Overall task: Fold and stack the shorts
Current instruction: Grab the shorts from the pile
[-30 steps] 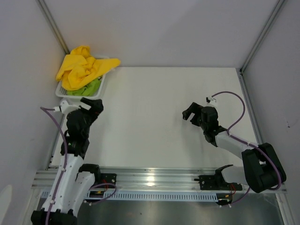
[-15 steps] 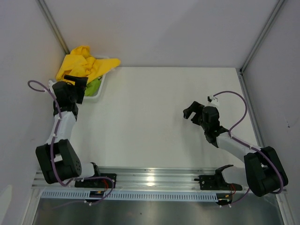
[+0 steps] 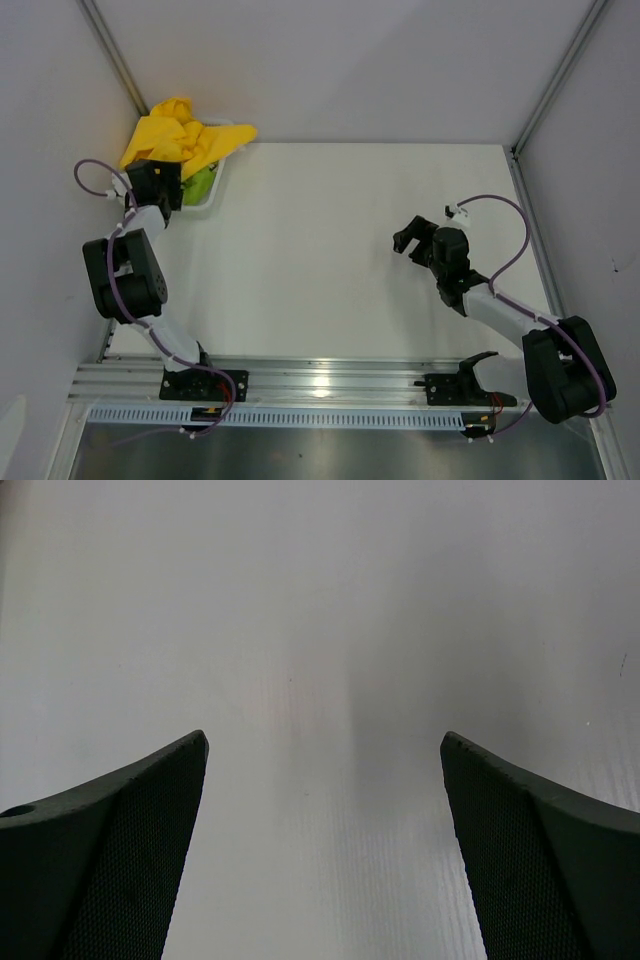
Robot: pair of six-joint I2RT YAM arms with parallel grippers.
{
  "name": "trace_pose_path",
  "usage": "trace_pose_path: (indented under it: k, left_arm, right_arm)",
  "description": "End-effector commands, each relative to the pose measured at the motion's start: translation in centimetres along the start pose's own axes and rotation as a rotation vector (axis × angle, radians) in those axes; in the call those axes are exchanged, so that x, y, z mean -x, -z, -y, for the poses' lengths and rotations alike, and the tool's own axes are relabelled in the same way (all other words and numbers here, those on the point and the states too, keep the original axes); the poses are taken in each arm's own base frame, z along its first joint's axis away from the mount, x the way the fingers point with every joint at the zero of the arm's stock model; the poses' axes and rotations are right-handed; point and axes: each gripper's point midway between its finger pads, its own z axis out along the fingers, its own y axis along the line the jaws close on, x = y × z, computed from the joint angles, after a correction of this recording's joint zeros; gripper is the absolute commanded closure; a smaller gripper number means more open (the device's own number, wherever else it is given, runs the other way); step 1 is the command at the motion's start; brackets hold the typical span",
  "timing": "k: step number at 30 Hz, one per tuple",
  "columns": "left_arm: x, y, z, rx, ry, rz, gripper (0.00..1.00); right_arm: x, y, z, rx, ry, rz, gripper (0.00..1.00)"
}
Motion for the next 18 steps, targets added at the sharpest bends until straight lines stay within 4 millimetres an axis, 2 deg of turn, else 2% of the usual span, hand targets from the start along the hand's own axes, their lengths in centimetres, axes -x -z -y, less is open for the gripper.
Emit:
trace_pose_path:
  k: [1, 3, 4, 5, 8, 9, 10, 12, 14, 16, 17, 18]
  left_arm:
    - [4.0, -0.8, 4.1, -0.064, 0.030, 0.159, 0.14]
    - [4.7, -1.5, 4.7, -0.066, 0.013, 0.187, 0.19]
    - [4.8, -2.1, 4.0, -0.041, -0.001, 0.201, 0.22]
    - [5.2, -2.0, 4.3, -0.047, -0.006, 0.213, 0.22]
    - [5.9, -2.9, 5.2, -0.079, -0.048, 0.244, 0.32]
    - [5.5, -3.5, 4.6, -0.070, -0.051, 0.231, 0.33]
    - [5.4, -3.8, 5.2, -0.093, -0.048, 0.216, 0.32]
    - [4.8, -4.8, 4.3, -0.076, -0.037, 0.190, 0.31]
    - [4.3, -5.3, 4.5, -0.092, -0.017, 0.168, 0.30]
    - [4.0, -6.1, 4.1, -0.090, -0.015, 0.160, 0.39]
    - [3.8, -6.3, 4.4, -0.100, -0.016, 0.150, 0.52]
    - [3.6, -6.6, 4.5, -0.106, -0.018, 0.142, 0.61]
  right_arm:
    - [1.8, 0.4, -0.1, -0.005, -0.012, 0.072, 0.01]
    - [1.9, 0.4, 0.0, -0.005, -0.015, 0.074, 0.01]
    - [1.7, 0.5, -0.1, 0.000, -0.018, 0.069, 0.01]
    - [1.7, 0.5, -0.2, 0.005, -0.019, 0.068, 0.00]
    - [1.5, 0.3, -0.2, 0.004, -0.023, 0.060, 0.01]
    - [1.5, 0.3, -0.2, 0.003, -0.025, 0.059, 0.01]
    - [1.5, 0.3, -0.2, 0.001, -0.023, 0.059, 0.01]
    - [1.6, 0.3, 0.0, -0.003, -0.024, 0.059, 0.00]
    - [1.7, 0.4, 0.0, -0.003, -0.024, 0.063, 0.01]
    - [1.8, 0.5, 0.0, -0.006, -0.024, 0.067, 0.01]
    - [1.9, 0.5, 0.1, -0.008, -0.026, 0.069, 0.01]
    - [1.9, 0.5, 0.1, -0.010, -0.025, 0.069, 0.01]
